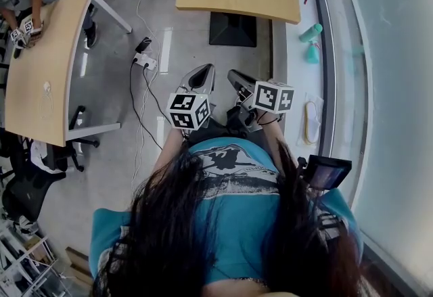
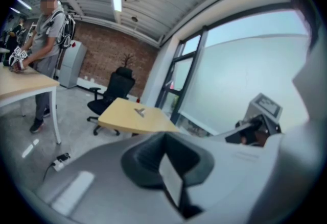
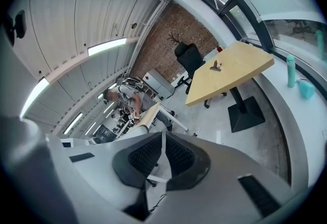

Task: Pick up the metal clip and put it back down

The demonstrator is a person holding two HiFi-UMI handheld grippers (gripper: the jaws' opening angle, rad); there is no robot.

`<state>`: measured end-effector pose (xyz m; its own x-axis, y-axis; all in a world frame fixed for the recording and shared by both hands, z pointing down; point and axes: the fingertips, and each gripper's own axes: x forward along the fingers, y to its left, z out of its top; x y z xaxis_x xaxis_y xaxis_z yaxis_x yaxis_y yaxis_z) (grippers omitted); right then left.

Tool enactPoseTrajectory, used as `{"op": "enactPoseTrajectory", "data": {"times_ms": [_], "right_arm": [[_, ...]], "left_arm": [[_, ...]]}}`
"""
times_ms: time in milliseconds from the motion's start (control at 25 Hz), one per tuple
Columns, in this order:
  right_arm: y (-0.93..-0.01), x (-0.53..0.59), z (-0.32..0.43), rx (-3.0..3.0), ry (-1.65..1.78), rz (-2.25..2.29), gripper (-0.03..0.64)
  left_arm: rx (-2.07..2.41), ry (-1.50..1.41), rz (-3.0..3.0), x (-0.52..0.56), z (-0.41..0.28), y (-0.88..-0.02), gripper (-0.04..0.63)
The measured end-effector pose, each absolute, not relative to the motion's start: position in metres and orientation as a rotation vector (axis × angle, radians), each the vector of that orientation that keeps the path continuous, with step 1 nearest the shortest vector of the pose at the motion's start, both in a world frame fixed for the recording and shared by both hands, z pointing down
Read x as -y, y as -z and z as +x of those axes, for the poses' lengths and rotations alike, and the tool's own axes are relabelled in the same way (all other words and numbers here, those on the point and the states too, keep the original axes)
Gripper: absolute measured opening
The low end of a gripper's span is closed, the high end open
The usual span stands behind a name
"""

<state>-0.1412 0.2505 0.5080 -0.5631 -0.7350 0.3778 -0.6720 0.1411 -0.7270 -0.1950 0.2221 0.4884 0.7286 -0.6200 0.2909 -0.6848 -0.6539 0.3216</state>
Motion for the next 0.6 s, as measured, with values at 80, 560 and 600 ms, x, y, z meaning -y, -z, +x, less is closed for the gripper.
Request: {"op": "enactPoseTrajectory", "data": {"times_ms": [80, 560, 600], "right_arm": [[-0.507, -0.251, -0.141, -2.317, 1.414, -1.438, 0.035], [-0.512, -0.252, -0.129, -2.274, 1.424, -1.467, 0.035], [-0.512, -0.252, -0.128, -2.271, 1.426, -1.468, 0.035]], "left_arm": [[1.004, -0.212, 2.521, -0.223, -0.197, -0.488, 0.003], [1.005, -0.208, 2.490, -0.218, -0.197, -0.494, 0.003], [1.004, -0.208, 2.490, -0.217, -0.196, -0.495, 0.002]]}}
